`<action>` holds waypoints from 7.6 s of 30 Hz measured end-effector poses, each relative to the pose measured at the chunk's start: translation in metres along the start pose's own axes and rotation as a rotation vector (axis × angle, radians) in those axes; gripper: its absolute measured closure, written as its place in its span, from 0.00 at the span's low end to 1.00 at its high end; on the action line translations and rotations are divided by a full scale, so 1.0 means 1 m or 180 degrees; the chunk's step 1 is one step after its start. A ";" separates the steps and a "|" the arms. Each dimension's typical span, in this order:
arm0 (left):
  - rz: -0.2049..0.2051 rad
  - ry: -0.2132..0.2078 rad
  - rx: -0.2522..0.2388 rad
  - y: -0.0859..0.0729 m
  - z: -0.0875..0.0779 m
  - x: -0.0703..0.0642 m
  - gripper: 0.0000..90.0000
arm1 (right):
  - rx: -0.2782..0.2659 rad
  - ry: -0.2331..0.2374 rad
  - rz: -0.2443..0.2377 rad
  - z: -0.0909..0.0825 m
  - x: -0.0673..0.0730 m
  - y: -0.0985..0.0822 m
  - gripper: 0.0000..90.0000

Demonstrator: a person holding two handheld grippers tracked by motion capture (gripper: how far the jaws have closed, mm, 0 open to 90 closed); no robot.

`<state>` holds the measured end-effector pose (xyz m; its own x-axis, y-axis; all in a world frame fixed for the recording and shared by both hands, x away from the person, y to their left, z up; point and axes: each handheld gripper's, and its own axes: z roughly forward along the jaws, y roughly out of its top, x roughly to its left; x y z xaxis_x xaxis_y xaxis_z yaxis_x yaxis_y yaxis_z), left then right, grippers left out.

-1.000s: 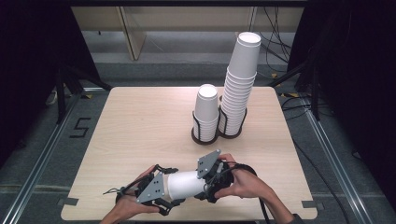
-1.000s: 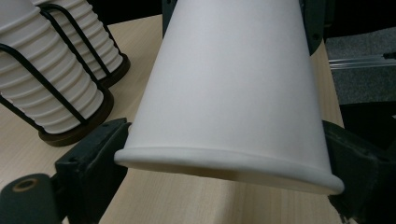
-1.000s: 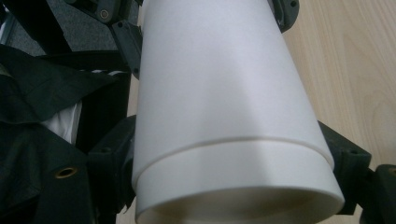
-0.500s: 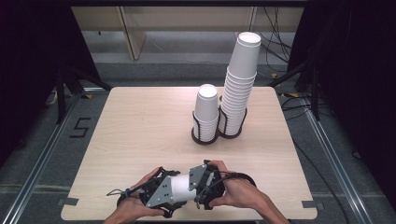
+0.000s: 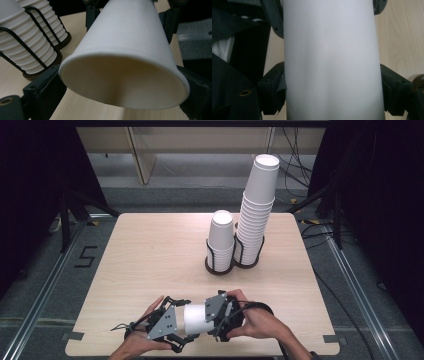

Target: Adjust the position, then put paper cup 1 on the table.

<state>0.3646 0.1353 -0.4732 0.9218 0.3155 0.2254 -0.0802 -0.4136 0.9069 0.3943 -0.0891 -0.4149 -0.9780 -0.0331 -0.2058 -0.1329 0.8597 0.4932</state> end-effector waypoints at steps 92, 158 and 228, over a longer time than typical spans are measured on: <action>-0.1144 0.0152 -0.0966 0.014 -0.015 0.009 0.11 | -0.1097 0.0128 0.0880 0.011 -0.011 -0.020 0.18; -0.1487 0.1966 -0.0104 -0.024 -0.047 0.058 0.14 | -0.0744 -0.0039 0.1357 0.015 -0.006 -0.074 0.18; -0.1640 0.2463 0.0359 -0.066 0.020 0.200 0.14 | -0.0755 -0.0169 0.1519 0.002 0.000 -0.107 0.19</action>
<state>0.5614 0.2086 -0.4955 0.3215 0.9468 0.0162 0.3425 -0.1323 0.9302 0.4086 -0.1796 -0.4693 -0.9300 0.3644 0.0485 0.2859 0.6340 0.7186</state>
